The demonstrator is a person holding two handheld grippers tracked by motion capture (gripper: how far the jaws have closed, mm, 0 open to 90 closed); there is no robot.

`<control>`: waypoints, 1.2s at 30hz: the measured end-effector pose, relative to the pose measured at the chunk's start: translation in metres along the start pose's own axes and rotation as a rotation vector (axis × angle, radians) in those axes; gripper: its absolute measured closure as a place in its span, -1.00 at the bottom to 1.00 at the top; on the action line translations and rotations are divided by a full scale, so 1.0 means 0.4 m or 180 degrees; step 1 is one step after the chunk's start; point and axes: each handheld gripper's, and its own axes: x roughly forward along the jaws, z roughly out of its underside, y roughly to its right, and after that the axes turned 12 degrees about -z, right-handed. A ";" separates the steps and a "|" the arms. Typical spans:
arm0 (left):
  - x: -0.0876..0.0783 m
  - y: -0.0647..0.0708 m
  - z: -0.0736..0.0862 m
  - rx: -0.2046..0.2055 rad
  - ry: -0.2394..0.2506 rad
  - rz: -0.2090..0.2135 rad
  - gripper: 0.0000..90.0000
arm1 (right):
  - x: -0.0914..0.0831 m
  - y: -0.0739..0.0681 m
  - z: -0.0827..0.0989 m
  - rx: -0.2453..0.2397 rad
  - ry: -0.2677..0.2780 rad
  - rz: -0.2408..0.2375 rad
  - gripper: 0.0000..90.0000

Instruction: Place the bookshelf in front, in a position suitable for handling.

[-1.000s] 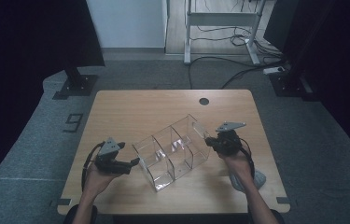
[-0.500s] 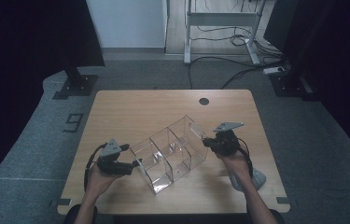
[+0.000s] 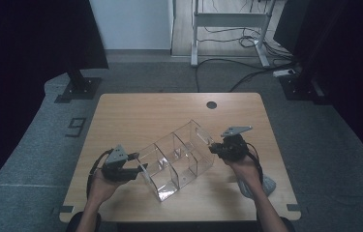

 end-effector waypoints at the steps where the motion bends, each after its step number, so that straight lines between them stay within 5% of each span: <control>1: 0.000 0.001 0.000 -0.0007 -0.0004 -0.0006 -0.08 | -0.001 -0.002 -0.001 -0.0012 -0.0011 0.0019 0.50; 4: -0.001 0.002 0.000 -0.0022 -0.0006 -0.0021 -0.06 | -0.010 -0.008 -0.003 -0.0088 -0.0106 0.0098 0.23; 5: -0.002 0.001 0.001 -0.0036 -0.0011 -0.0030 -0.05 | -0.017 -0.009 -0.003 -0.0130 -0.0165 0.0203 -0.01; 13: -0.010 0.001 0.007 -0.0072 -0.0011 -0.0073 -0.04 | -0.069 0.010 0.011 -0.0171 -0.0255 0.0523 -0.47; 23: -0.029 0.001 0.018 -0.0124 -0.0038 -0.0141 -0.04 | -0.126 0.027 0.066 -0.0045 -0.0430 0.0769 -0.64; 36: -0.036 0.007 0.026 -0.0190 -0.0022 -0.0161 -0.04 | -0.134 0.044 0.178 0.0261 -0.0635 0.0719 -0.68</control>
